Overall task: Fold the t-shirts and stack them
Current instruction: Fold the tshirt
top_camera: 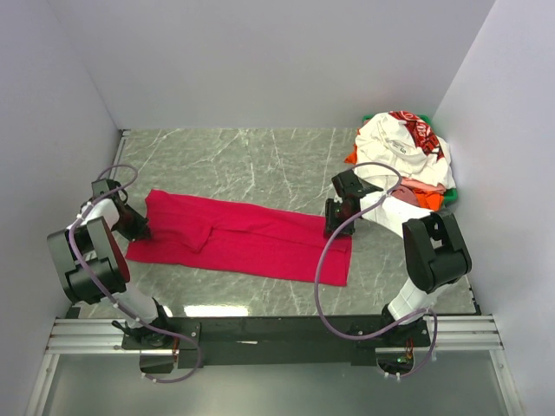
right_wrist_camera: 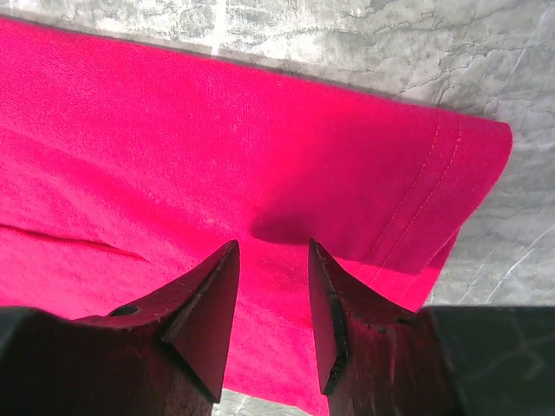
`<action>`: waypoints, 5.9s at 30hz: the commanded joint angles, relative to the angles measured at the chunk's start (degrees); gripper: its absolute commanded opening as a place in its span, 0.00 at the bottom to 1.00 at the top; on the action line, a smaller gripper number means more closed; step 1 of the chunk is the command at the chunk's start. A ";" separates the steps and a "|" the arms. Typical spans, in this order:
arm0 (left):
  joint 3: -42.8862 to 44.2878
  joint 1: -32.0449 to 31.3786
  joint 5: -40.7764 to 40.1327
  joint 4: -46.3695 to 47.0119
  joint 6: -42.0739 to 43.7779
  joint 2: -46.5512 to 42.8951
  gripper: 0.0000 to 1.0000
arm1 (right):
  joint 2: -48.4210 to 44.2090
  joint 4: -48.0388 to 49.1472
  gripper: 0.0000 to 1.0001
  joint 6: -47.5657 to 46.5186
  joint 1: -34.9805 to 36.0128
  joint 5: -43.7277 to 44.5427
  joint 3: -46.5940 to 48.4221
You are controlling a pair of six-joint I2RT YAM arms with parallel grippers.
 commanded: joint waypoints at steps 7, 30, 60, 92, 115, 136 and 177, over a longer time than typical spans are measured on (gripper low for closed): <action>-0.19 0.36 1.94 -7.57 -0.32 -12.02 0.01 | 2.25 1.70 0.45 0.38 -0.02 -1.23 1.30; -3.46 0.89 -4.47 -19.09 -7.62 -33.38 0.32 | 2.95 0.56 0.44 -2.61 -0.10 -2.20 1.74; 4.03 -38.66 -17.04 -11.00 -11.14 -2.36 0.36 | 1.20 1.08 0.44 -2.08 -0.45 -1.76 -0.29; 0.42 -42.36 -19.16 -11.71 -12.55 -1.57 0.30 | 2.25 0.47 0.44 -2.08 -0.63 -1.41 -0.55; 7.09 -43.85 -15.91 -18.65 -11.84 -2.71 0.01 | 1.63 0.56 0.44 -3.49 -1.68 -1.67 -1.34; 9.39 -45.08 -2.46 -20.85 -13.95 -2.18 0.04 | 1.28 0.91 0.44 -4.63 -2.21 -2.02 -2.22; 22.71 -25.04 -12.75 -5.64 -3.67 22.41 0.44 | 1.37 -1.29 0.44 -0.69 -1.69 -4.04 -4.41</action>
